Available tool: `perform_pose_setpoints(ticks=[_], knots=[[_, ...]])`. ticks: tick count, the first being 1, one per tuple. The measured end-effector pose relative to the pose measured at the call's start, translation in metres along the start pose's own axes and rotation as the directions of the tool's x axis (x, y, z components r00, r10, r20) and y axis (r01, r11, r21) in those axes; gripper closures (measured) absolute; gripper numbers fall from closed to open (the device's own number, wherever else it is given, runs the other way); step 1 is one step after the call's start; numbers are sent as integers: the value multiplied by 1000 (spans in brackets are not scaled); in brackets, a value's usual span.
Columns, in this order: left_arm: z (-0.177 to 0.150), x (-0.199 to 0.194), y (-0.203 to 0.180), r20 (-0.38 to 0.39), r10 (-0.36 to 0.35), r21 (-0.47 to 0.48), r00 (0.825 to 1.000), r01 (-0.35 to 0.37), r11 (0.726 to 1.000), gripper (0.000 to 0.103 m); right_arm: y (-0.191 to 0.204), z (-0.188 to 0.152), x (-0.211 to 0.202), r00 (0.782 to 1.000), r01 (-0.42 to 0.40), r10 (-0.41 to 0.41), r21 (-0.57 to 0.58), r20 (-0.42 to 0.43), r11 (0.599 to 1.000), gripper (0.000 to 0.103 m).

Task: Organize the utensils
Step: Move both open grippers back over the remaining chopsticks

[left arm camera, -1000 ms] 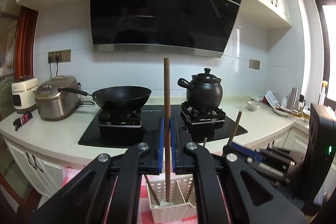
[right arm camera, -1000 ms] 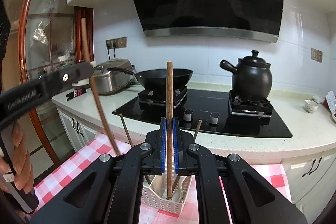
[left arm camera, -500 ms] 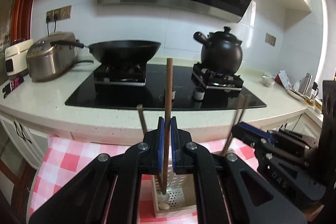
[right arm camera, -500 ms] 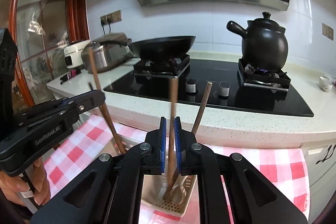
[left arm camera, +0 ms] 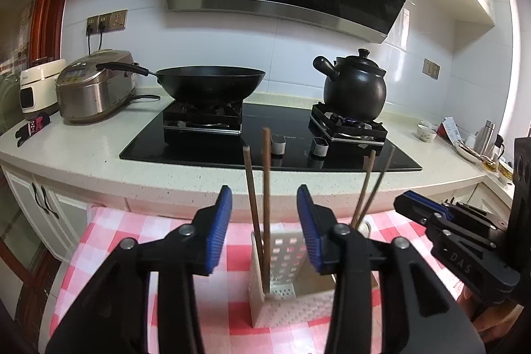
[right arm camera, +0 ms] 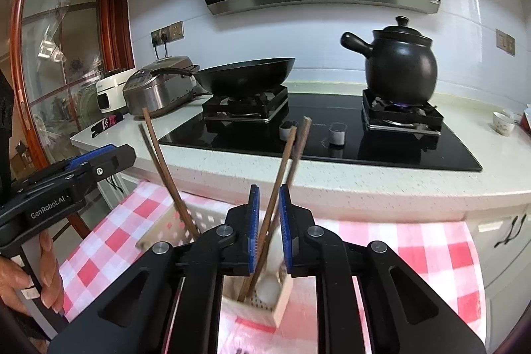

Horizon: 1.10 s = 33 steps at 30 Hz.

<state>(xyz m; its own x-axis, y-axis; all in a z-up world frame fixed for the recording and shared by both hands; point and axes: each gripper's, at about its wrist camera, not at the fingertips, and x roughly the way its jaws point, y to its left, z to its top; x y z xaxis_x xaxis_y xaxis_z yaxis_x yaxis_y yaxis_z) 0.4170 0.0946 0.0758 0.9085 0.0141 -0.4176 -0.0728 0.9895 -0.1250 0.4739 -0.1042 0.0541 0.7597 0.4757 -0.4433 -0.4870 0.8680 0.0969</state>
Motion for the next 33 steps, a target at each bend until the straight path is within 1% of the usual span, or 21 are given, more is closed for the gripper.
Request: perform_pose_setpoints(ticks=[2, 9, 12, 14, 16, 19, 21, 24, 25, 30, 33], knots=[[-6, -8, 0, -1, -3, -8, 1000, 3, 1000, 54, -3, -8, -11, 1000, 3, -3, 14, 1, 1000, 82], [-36, -42, 5, -2, 10, -38, 1000, -11, 999, 39, -9, -42, -41, 1000, 10, -9, 39, -23, 999, 82], [-54, -56, 10, -14, 31, -50, 999, -31, 998, 33, -9, -60, -50, 999, 3, -1, 59, -38, 998, 82], [-66, -62, 13, -19, 46, -50, 999, -47, 998, 25, -10, -74, -54, 999, -2, 7, 78, -53, 997, 82], [-81, -69, 16, -25, 63, -45, 998, -64, 997, 20, -8, -89, -58, 998, -2, 8, 90, -69, 996, 82], [-103, -76, 18, -47, 84, -36, 995, -85, 996, 19, -4, -109, -58, 994, 0, 9, 89, -108, 996, 82], [-119, -78, 18, -62, 93, -26, 994, -94, 995, 16, -1, -123, -57, 991, 0, 12, 94, -134, 996, 82], [-141, -79, 15, -95, 85, -17, 992, -87, 996, 8, 2, -144, -53, 983, 8, 13, 114, -184, 993, 82], [-146, -78, 14, -104, 82, -16, 991, -84, 996, 7, 4, -152, -52, 979, 8, 17, 123, -203, 992, 82], [-178, -71, 11, -183, 66, -7, 981, -68, 998, 6, 13, -180, -47, 964, 9, 27, 132, -265, 991, 82], [-194, -66, 11, -220, 67, -1, 973, -69, 998, 5, 16, -190, -46, 958, 14, 25, 136, -286, 991, 82]])
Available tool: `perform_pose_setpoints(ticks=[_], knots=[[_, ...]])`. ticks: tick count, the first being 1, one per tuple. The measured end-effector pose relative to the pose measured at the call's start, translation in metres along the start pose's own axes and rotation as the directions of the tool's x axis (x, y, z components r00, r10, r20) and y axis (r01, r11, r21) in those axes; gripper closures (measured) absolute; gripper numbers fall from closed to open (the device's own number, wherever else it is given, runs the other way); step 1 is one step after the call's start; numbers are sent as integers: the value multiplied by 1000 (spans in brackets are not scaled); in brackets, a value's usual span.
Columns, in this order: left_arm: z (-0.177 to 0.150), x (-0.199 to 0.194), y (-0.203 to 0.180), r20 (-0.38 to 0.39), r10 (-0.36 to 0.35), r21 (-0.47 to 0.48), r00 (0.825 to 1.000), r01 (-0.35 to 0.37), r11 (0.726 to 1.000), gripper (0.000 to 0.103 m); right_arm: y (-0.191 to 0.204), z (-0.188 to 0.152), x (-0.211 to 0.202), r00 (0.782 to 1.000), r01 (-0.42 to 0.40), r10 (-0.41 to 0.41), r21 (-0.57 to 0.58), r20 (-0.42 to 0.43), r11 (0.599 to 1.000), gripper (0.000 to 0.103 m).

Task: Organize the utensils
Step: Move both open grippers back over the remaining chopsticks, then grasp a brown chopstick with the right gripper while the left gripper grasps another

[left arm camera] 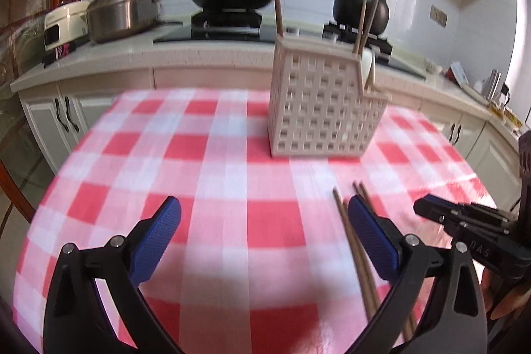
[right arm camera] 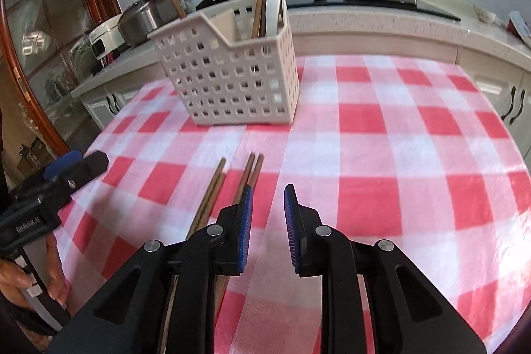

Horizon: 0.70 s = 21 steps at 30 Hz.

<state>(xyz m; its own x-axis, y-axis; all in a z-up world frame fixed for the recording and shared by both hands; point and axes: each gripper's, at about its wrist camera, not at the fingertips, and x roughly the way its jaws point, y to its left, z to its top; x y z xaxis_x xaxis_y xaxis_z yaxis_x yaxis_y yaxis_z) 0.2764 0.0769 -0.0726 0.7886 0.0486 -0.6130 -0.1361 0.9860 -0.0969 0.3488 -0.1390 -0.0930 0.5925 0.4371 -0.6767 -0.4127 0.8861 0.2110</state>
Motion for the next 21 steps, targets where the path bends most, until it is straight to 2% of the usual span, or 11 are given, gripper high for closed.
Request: perform_pose_setpoints(ticks=[7, 15, 21], knots=[[-26, 4, 10, -46, 0, -18, 999, -1, 1000, 5, 4, -13, 13, 998, 23, -22, 19, -56, 1000, 82], [-36, -9, 23, -18, 21, -16, 1000, -21, 1000, 5, 16, -12, 19, 997, 65, -64, 8, -52, 998, 82], [-39, -10, 24, -26, 5, -6, 1000, -5, 1000, 5, 23, -10, 23, 995, 75, -74, 0, -66, 997, 82]])
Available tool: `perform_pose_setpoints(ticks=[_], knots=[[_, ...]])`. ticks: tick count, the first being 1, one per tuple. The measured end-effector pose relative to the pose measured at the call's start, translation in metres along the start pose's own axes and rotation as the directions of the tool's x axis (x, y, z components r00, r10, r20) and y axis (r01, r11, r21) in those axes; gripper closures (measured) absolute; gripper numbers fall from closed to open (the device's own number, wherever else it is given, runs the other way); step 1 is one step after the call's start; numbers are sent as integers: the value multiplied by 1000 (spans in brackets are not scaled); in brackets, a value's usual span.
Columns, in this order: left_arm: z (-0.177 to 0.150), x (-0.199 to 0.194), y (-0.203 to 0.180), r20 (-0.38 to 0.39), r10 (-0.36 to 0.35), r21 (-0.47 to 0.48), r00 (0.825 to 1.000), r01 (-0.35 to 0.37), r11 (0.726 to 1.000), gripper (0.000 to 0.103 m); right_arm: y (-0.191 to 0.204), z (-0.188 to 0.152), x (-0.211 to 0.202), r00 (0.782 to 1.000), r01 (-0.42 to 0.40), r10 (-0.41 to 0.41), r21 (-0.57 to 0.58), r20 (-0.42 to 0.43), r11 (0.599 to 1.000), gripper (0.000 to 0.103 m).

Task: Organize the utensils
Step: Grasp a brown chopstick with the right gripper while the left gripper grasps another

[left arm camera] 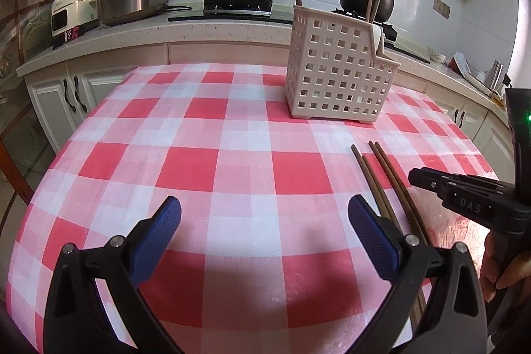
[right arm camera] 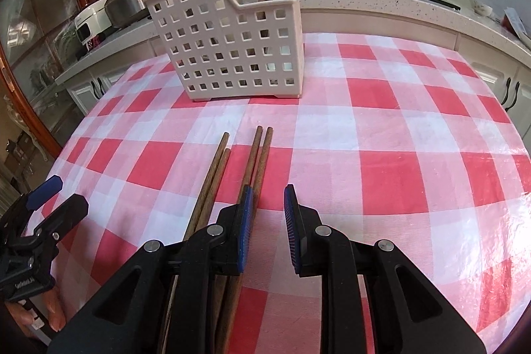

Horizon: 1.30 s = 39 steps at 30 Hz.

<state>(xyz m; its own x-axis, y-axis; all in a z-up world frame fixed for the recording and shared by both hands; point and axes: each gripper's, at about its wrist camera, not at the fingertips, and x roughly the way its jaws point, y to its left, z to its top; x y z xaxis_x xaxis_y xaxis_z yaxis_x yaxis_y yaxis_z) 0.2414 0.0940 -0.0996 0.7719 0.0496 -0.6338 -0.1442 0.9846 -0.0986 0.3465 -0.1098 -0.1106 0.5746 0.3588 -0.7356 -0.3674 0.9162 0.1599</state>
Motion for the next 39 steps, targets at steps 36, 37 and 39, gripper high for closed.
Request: perform_pose_setpoints(ticks=[36, 37, 39], knots=[[7, 24, -26, -115, -39, 27, 993, 43, 999, 7, 8, -3, 13, 997, 62, -65, -65, -40, 996, 97], [9, 28, -30, -124, -48, 28, 991, 51, 998, 11, 5, -4, 11, 998, 56, -58, -60, -37, 997, 97], [12, 34, -39, -146, -59, 30, 988, 64, 997, 16, -2, -7, 3, 999, 42, -43, -50, -21, 998, 97]])
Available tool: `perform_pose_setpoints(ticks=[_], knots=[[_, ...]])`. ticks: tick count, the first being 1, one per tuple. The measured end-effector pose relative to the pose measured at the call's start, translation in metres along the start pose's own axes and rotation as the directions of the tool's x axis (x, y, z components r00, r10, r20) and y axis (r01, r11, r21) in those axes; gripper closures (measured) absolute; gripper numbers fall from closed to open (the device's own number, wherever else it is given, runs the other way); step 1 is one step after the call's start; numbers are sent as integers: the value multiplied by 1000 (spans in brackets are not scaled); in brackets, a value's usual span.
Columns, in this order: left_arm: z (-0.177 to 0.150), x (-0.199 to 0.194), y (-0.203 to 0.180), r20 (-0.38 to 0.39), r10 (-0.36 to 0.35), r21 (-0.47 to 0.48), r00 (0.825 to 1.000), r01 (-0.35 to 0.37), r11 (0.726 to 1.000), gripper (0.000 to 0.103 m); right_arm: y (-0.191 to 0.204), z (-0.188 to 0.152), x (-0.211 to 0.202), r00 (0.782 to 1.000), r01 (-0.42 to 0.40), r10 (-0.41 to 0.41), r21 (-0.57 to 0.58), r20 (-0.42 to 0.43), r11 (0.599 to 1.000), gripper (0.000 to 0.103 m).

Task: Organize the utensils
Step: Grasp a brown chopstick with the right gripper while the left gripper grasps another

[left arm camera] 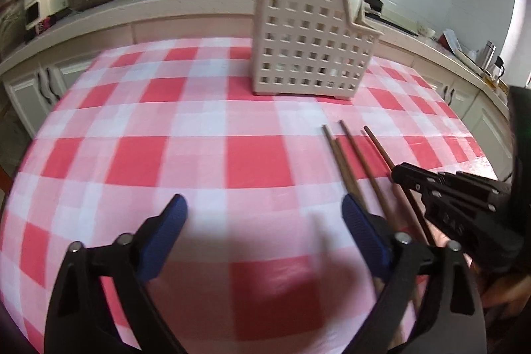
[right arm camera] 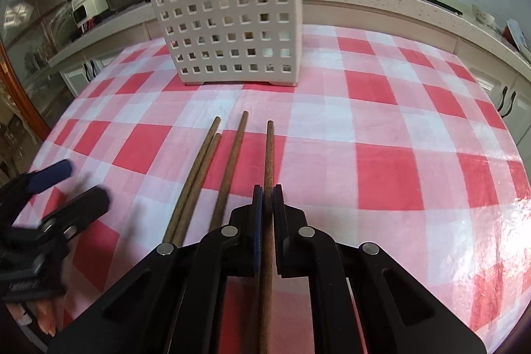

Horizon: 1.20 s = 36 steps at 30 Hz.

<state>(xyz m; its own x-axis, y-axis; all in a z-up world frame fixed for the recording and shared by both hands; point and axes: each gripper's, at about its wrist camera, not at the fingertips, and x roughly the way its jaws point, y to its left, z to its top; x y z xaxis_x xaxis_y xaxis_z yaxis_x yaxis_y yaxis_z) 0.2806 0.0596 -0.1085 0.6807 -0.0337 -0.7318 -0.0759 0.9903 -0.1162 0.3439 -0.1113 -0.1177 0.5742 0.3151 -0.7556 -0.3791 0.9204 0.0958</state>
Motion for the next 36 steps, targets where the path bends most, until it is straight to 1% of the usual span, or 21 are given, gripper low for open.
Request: perform_pose_setpoints(ticks=[4, 5, 7, 16, 22, 23, 26, 27, 30, 32, 35, 36], knots=[[5, 14, -21, -27, 24, 28, 999, -23, 999, 17, -13, -4, -13, 999, -24, 23, 18, 30, 1000, 97], [5, 18, -26, -38, 32, 37, 999, -31, 999, 21, -18, -5, -17, 999, -33, 31, 27, 40, 999, 97], [5, 24, -33, -57, 42, 41, 997, -40, 998, 25, -24, -6, -23, 998, -45, 43, 40, 54, 998, 97], [8, 36, -44, -79, 95, 33, 992, -93, 995, 27, -41, -9, -31, 993, -94, 88, 72, 82, 993, 97], [11, 40, -46, -92, 98, 31, 991, -95, 995, 27, -45, -10, -35, 989, -118, 110, 77, 98, 990, 96], [11, 40, -47, -93, 97, 33, 991, -95, 995, 28, -45, -10, -36, 989, -119, 112, 78, 99, 990, 96], [11, 43, -51, -106, 101, 42, 989, -97, 994, 37, -46, -11, -37, 988, -124, 116, 82, 102, 989, 96], [12, 44, -53, -109, 104, 44, 989, -100, 994, 37, -47, -11, -37, 988, -125, 116, 83, 103, 989, 96], [12, 45, -57, -105, 111, 61, 988, -105, 993, 45, -49, -12, -39, 988, -126, 116, 88, 106, 988, 96], [13, 45, -59, -99, 108, 70, 989, -101, 992, 61, -49, -13, -39, 988, -125, 116, 90, 104, 988, 96], [14, 45, -63, -102, 96, 94, 990, -86, 992, 75, -49, -14, -37, 988, -127, 119, 84, 96, 988, 96], [14, 45, -65, -101, 89, 100, 991, -78, 992, 78, -48, -14, -36, 988, -128, 120, 82, 94, 988, 96]])
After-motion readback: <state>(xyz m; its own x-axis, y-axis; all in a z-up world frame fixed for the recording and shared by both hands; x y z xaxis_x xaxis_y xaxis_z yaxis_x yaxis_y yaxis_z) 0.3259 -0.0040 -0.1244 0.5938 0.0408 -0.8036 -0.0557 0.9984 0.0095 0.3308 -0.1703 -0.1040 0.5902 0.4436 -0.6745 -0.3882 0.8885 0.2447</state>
